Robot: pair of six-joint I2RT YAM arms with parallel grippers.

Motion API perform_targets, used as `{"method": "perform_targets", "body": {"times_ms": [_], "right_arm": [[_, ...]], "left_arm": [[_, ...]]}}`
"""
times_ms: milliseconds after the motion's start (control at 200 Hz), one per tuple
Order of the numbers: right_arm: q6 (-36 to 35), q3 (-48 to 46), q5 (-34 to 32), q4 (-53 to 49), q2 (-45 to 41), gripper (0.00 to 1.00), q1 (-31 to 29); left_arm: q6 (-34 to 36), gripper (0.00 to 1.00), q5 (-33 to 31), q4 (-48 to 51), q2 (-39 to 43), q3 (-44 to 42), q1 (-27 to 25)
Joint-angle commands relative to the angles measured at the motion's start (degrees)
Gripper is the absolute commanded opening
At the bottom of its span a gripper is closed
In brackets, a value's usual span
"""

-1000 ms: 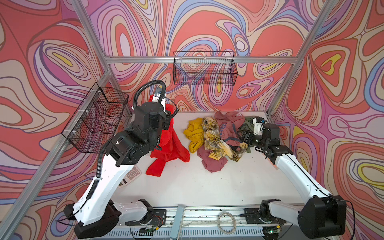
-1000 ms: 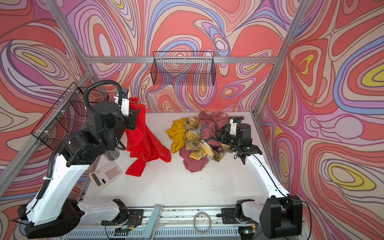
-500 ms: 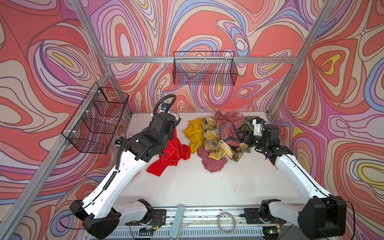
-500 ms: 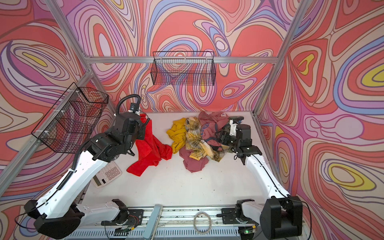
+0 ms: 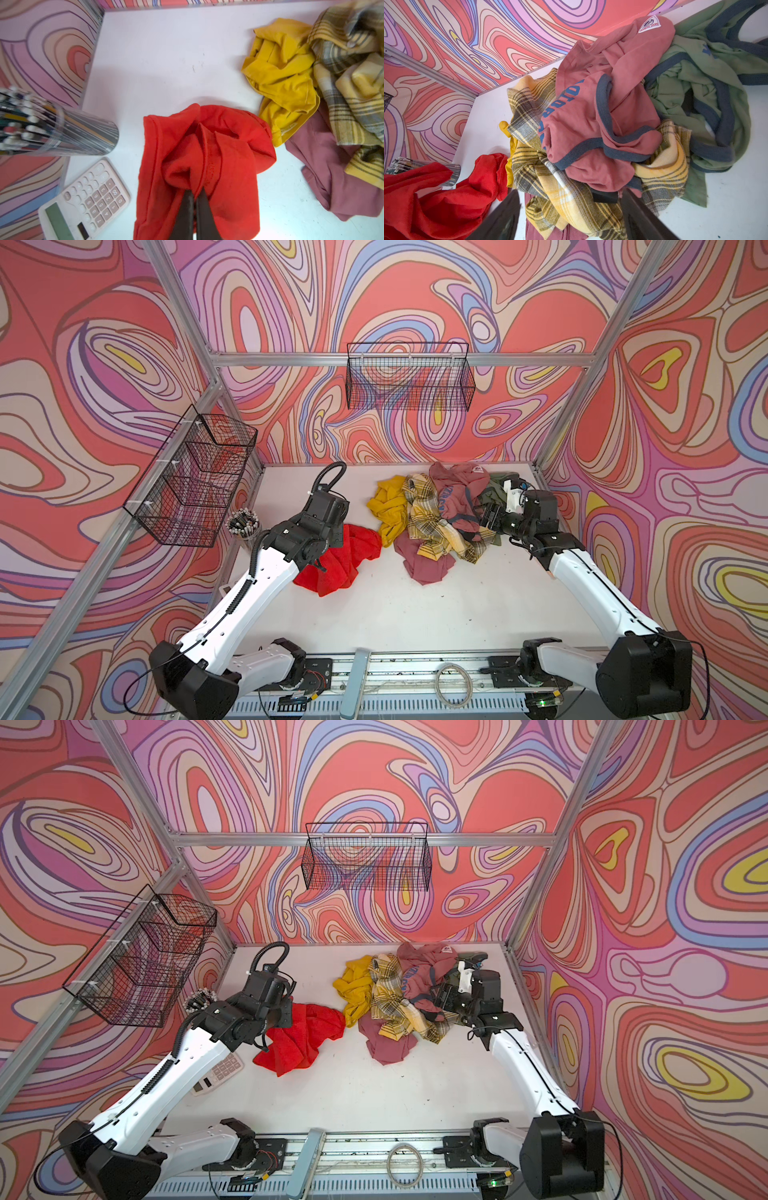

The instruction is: Pick out a specific cloth from the pile

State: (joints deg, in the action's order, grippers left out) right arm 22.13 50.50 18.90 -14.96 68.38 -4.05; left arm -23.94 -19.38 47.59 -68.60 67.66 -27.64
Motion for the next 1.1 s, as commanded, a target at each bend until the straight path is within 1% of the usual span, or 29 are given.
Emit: {"method": "perform_targets", "body": {"times_ms": [0, 135, 296, 381, 496, 636, 706, 781, 801, 872, 892, 942, 957, 1032, 1097], "right_arm": [[-0.4, -1.2, -0.1, 0.2, -0.1, 0.79, -0.3], [-0.7, -1.2, -0.2, -0.3, -0.2, 0.79, -0.4], [-1.3, -1.0, -0.4, -1.1, -0.5, 0.79, -0.4], [-1.2, -1.3, -0.4, -0.9, -0.7, 0.78, -0.4], [-1.0, -1.7, -0.4, -0.6, -0.7, 0.78, -0.4], [-1.0, -1.7, -0.4, -0.7, -0.8, 0.78, -0.5], [-1.3, -1.6, -0.7, -1.0, -0.9, 0.78, -0.6], [-1.6, -1.6, -0.9, -1.3, -1.1, 0.78, -0.6], [-1.7, -1.7, -1.0, -1.4, -1.1, 0.78, -0.5], [-2.0, -1.6, -1.1, -1.7, -1.2, 0.78, -0.6], [-2.0, -1.6, -1.1, -1.8, -1.2, 0.78, -0.6], [-2.5, -1.6, -1.3, -2.1, -1.2, 0.78, -0.6], [-2.6, -1.5, -1.3, -2.2, -1.2, 0.78, -0.6], [-3.2, -1.3, -1.9, -2.7, -1.2, 0.78, -0.6], [-3.5, -1.5, -2.1, -2.7, -1.1, 0.79, -0.6]], "left_arm": [[-2.8, 0.0, 6.6, -3.2, -3.1, -2.2, 0.3], [-2.5, 0.0, 7.4, -6.6, -7.8, -3.3, 0.7], [-0.8, 0.0, 9.6, -9.8, -12.6, -1.1, 5.2], [0.7, 0.0, 10.2, -10.3, -15.5, 1.1, 6.8], [2.2, 0.0, 11.7, -10.3, -20.1, 4.4, 7.4], [3.4, 0.0, 12.9, -9.0, -28.1, 7.8, 7.4], [3.5, 0.0, 15.2, -7.0, -32.5, 9.0, 7.5], [3.0, 0.0, 17.8, -6.7, -35.7, 8.0, 7.4], [2.5, 0.02, 18.0, -7.1, -36.1, 7.3, 7.4], [1.1, 0.18, 18.3, -9.8, -36.1, 3.8, 7.5], [0.7, 0.24, 18.5, -10.7, -35.8, 2.8, 7.5], [-0.1, 0.45, 18.8, -12.5, -34.6, 0.6, 7.5], [-0.2, 0.49, 18.7, -12.8, -34.2, 0.2, 7.5], [-0.9, 0.64, 17.9, -13.7, -31.3, -1.7, 7.4], [-0.4, 0.77, 15.3, -14.0, -27.9, -2.7, 6.5]]}}
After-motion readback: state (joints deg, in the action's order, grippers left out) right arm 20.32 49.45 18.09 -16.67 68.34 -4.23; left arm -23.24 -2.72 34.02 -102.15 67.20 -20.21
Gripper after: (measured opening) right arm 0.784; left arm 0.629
